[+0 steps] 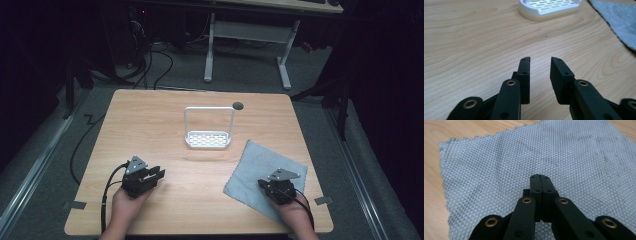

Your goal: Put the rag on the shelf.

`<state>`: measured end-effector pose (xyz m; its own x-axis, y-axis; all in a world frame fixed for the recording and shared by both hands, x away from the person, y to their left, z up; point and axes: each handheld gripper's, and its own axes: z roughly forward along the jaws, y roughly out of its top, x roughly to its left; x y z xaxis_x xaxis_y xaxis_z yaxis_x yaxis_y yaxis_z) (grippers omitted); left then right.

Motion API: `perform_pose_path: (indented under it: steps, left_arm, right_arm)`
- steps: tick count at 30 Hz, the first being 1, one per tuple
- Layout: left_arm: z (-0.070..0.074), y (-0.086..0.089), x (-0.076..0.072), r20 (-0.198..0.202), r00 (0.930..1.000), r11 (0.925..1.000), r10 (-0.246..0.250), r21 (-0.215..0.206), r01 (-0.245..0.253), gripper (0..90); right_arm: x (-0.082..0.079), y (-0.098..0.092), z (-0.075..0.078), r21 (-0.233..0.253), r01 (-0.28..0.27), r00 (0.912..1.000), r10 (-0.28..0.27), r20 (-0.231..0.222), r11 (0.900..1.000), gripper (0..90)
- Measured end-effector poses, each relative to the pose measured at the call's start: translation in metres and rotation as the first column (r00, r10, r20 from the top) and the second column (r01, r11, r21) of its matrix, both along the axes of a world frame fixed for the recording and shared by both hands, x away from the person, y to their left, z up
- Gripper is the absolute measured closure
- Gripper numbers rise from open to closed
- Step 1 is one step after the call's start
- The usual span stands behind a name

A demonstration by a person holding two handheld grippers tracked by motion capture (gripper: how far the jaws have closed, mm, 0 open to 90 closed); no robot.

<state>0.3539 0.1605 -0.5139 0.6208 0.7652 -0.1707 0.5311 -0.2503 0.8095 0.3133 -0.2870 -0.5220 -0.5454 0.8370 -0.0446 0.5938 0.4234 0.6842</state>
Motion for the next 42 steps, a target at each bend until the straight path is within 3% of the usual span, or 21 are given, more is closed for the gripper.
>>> perform_pose_path:
  steps: [6, 9, 10, 11, 12, 13, 17, 19, 20, 24, 26, 27, 28, 29, 34, 38, 42]
  left_arm:
    - [0.004, -0.024, -0.012, -0.004, 0.997, 0.9966, -0.077, -0.027, 0.077, 73.0]
    - [0.006, -0.048, -0.024, -0.005, 0.9874, 0.9872, -0.158, -0.025, 0.158, 73.5]
    - [0.007, -0.067, -0.032, -0.007, 0.9757, 0.9757, -0.219, -0.016, 0.219, 73.5]
    - [0.007, -0.067, -0.032, -0.007, 0.9757, 0.9757, -0.219, -0.016, 0.219, 73.5]
    - [0.006, -0.087, -0.04, -0.019, 0.9597, 0.9599, -0.28, -0.005, 0.28, 73.5]
    - [0.006, -0.087, -0.04, -0.019, 0.9597, 0.9599, -0.28, -0.005, 0.28, 73.5]
    - [0.001, -0.117, -0.052, -0.039, 0.9289, 0.9288, -0.368, 0.028, 0.369, 73.9]
    - [-0.006, -0.131, -0.055, -0.062, 0.9169, 0.9142, -0.394, 0.075, 0.398, 74.6]
    - [-0.009, -0.134, -0.055, -0.075, 0.9152, 0.9114, -0.396, 0.089, 0.402, 74.9]
    - [-0.013, -0.136, -0.055, -0.084, 0.9155, 0.9072, -0.394, 0.126, 0.401, 77.5]
    - [-0.013, -0.134, -0.053, -0.089, 0.9191, 0.9106, -0.384, 0.129, 0.393, 77.9]
    - [-0.013, -0.132, -0.052, -0.087, 0.9228, 0.914, -0.375, 0.131, 0.384, 78.5]
    - [-0.014, -0.126, -0.049, -0.082, 0.9313, 0.9222, -0.355, 0.132, 0.363, 79.4]
    - [-0.014, -0.126, -0.049, -0.082, 0.9313, 0.9222, -0.355, 0.132, 0.363, 79.5]
    - [-0.013, -0.107, -0.037, -0.08, 0.9569, 0.9466, -0.279, 0.144, 0.288, 80.7]
    - [-0.015, -0.095, -0.021, -0.083, 0.9733, 0.9671, -0.214, 0.122, 0.223, 81.4]
    - [-0.015, -0.095, -0.017, -0.065, 0.9786, 0.9703, -0.195, 0.133, 0.202, 81.5]
  right_arm:
    - [-0.005, 0.035, -0.001, 0.0, -0.122, 0.9926, 0.122, 0.003, 0.993, 90.0]
    - [-0.006, 0.042, -0.001, -0.002, -0.148, 0.989, 0.148, 0.004, 0.989, 90.0]
    - [-0.007, 0.049, -0.001, -0.001, -0.167, 0.9859, 0.167, 0.003, 0.986, 90.0]
    - [-0.007, 0.049, -0.001, -0.001, -0.167, 0.9859, 0.167, 0.003, 0.986, 90.0]
    - [-0.007, 0.055, -0.002, 0.0, -0.184, 0.9828, 0.184, 0.009, 0.983, 90.0]
    - [-0.007, 0.055, -0.002, 0.0, -0.184, 0.9828, 0.184, 0.009, 0.983, 90.0]
    - [-0.009, 0.066, -0.002, -0.001, -0.214, 0.9768, 0.214, 0.013, 0.977, 90.0]
    - [-0.011, 0.074, -0.002, -0.001, -0.242, 0.9702, 0.242, 0.014, 0.97, 90.0]
    - [-0.011, 0.076, -0.003, 0.002, -0.25, 0.9682, 0.25, 0.016, 0.968, 90.0]
    - [-0.014, 0.081, -0.003, -0.004, -0.274, 0.9617, 0.274, 0.016, 0.962, 90.0]
    - [-0.015, 0.082, -0.003, 0.004, -0.278, 0.9604, 0.278, 0.017, 0.961, 90.0]
    - [-0.015, 0.082, -0.003, 0.006, -0.281, 0.9596, 0.281, 0.015, 0.96, 90.0]
    - [-0.017, 0.082, -0.003, 0.013, -0.287, 0.958, 0.287, 0.014, 0.958, 90.0]
    - [-0.017, 0.082, -0.003, 0.013, -0.287, 0.958, 0.287, 0.014, 0.958, 90.0]
    - [-0.021, 0.084, -0.003, 0.014, -0.305, 0.9522, 0.305, 0.005, 0.952, 90.0]
    - [-0.021, 0.088, -0.004, 0.034, -0.324, 0.946, 0.324, 0.006, 0.945, 90.0]
    - [-0.02, 0.089, -0.002, 0.021, -0.326, 0.9453, 0.326, 0.018, 0.945, 88.5]
